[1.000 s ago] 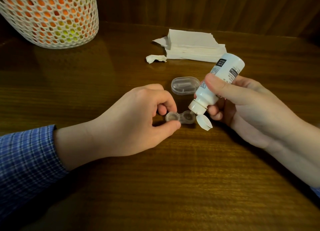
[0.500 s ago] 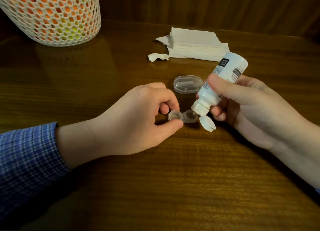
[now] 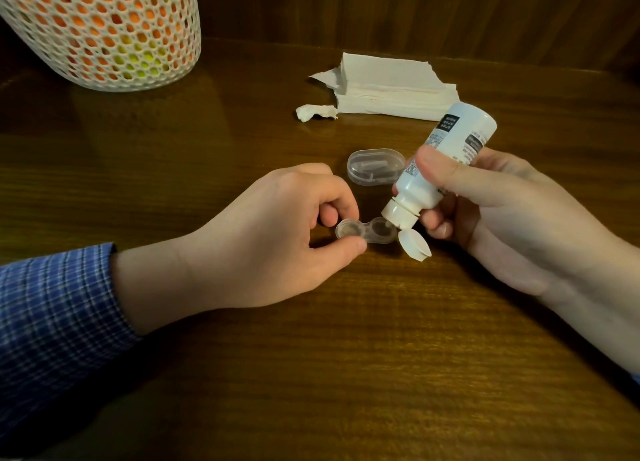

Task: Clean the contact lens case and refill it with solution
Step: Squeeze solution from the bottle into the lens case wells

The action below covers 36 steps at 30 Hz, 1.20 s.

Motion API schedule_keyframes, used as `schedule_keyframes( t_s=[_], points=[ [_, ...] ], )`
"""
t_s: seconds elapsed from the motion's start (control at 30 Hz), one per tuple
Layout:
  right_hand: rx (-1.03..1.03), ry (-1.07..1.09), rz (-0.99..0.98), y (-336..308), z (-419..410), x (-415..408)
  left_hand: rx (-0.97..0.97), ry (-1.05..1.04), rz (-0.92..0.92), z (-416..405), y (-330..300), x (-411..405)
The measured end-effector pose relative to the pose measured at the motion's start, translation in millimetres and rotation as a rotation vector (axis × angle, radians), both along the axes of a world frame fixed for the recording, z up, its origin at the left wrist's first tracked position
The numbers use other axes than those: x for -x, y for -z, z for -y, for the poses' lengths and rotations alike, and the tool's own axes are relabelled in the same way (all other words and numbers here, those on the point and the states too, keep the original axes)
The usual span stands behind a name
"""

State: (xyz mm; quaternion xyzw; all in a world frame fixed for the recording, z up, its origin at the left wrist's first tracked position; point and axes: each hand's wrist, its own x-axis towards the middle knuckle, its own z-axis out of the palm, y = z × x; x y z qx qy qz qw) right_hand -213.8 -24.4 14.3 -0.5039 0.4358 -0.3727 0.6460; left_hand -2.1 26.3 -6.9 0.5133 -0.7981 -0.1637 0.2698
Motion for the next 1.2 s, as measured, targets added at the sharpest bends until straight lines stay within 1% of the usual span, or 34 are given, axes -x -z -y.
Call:
schedule_keyframes(
  t_s=[0.83, 1.2],
  points=[
    [-0.009, 0.005, -0.005, 0.7, 2.1, 0.7, 0.011, 0.001, -0.001, 0.0, 0.0, 0.5],
    [-0.056, 0.008, 0.069, 2.7, 5.5, 2.7, 0.011, 0.001, -0.004, 0.2, 0.8, -0.1]
  ],
)
